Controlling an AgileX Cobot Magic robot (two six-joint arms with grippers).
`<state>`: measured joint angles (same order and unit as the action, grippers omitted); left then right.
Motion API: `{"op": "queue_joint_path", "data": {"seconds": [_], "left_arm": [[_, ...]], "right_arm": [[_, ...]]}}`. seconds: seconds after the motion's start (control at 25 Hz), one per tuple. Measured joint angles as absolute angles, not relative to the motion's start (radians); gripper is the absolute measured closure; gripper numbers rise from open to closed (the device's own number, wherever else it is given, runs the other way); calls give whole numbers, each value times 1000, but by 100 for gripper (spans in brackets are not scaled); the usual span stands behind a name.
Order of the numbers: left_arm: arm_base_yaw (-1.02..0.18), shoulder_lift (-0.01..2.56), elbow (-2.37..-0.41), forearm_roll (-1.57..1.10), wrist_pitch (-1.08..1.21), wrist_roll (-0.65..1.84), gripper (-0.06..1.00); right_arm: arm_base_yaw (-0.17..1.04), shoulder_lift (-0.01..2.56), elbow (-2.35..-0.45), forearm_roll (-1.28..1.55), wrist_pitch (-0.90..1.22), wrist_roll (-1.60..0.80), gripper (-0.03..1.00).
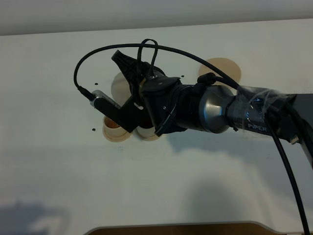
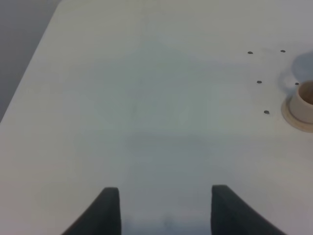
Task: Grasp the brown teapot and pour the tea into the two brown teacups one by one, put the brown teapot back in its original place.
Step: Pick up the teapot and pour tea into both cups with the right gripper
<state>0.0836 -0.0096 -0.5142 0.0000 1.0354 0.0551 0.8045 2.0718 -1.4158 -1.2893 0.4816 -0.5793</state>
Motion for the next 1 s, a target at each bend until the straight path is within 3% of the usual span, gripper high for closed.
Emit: {"op": "queue_joint_path", "data": {"seconds": [1.0], "left_arm": [[84, -10, -514, 0, 1035, 56, 49]], "right_arm": [[855, 2072, -1416, -1365, 567, -664, 86]]}}
